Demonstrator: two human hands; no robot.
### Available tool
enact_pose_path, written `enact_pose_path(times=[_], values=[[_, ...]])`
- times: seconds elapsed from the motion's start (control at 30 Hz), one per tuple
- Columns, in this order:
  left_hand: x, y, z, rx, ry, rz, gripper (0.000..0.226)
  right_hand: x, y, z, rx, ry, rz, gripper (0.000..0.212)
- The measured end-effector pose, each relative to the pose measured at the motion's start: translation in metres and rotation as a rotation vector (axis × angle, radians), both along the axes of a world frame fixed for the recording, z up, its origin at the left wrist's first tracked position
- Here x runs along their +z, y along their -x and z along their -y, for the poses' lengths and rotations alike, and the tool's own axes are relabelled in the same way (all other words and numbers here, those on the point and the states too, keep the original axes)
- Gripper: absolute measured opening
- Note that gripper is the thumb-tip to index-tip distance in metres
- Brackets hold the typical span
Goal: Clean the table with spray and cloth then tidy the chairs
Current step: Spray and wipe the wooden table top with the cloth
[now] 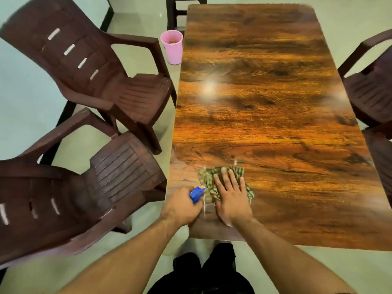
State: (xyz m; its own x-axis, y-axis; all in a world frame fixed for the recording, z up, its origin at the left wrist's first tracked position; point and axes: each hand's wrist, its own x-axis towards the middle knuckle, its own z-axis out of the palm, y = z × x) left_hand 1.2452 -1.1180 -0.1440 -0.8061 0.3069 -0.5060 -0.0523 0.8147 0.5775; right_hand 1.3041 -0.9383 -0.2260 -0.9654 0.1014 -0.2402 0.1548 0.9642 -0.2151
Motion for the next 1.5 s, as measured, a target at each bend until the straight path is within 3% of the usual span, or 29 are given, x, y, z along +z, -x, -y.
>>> enact_pose_path(times=[0.07,0.2,0.23,0.27,0.4,0.47,0.53,0.63,0.67,0.7,0.8,0.87,0.97,1.1,1.17,1.27,1.33,1.5], values=[[0.0,-0.001,0.013,0.01,0.014,0.004,0.022,-0.004,0.009,-0.018,0.075,-0.062,-0.031,0.076],[-0.003,-0.003,0.033,0.049,0.037,-0.008,0.021,0.011,0.053,-0.019,-0.629,-0.068,0.137,0.075],[-0.004,-0.003,0.041,0.064,0.034,-0.006,0.021,0.015,0.068,0.0,-0.662,-0.058,0.162,0.076],[-0.004,-0.003,0.044,0.071,0.028,-0.002,0.02,0.017,0.076,0.018,-0.558,-0.08,0.165,0.076],[-0.005,-0.001,0.068,0.098,0.025,-0.006,0.027,0.015,0.072,0.08,0.28,0.002,0.094,0.074],[-0.004,0.0,0.076,0.117,0.018,-0.015,0.02,0.013,0.079,0.066,0.478,0.004,0.094,0.076],[-0.003,0.002,0.083,0.146,0.026,-0.033,0.02,0.011,0.089,0.05,0.338,-0.074,0.104,0.073],[-0.005,0.001,0.095,0.17,0.024,-0.031,0.019,0.016,0.108,0.065,-0.372,-0.069,0.167,0.074],[-0.006,0.0,0.099,0.178,0.015,-0.029,0.019,0.018,0.114,0.082,-0.414,-0.073,0.197,0.075],[-0.006,-0.001,0.102,0.182,0.014,-0.028,0.019,0.019,0.117,0.1,-0.32,-0.084,0.197,0.075],[-0.012,-0.007,0.11,0.183,0.014,-0.042,0.022,0.014,0.101,0.132,0.279,-0.052,0.14,0.071],[-0.016,-0.012,0.11,0.17,0.019,-0.039,0.024,0.011,0.093,0.119,0.488,0.0,0.128,0.071],[-0.018,-0.021,0.105,0.157,0.018,-0.022,0.021,0.006,0.079,0.087,0.351,0.0,0.076,0.07],[-0.019,-0.033,0.089,0.141,0.008,0.012,0.019,0.006,0.046,0.098,-0.337,-0.055,0.087,0.078],[-0.018,-0.041,0.081,0.132,-0.002,-0.014,0.023,0.003,0.022,0.114,-0.225,-0.047,0.083,0.082],[-0.017,-0.053,0.072,0.112,-0.004,-0.052,0.021,0.001,-0.014,0.092,0.276,0.057,0.053,0.08],[-0.015,-0.065,0.067,0.096,0.001,-0.063,0.02,0.002,-0.03,0.054,0.361,0.007,0.098,0.081],[-0.009,-0.096,0.06,0.113,-0.03,-0.053,0.02,0.012,-0.063,0.023,-0.444,-0.055,0.133,0.08]])
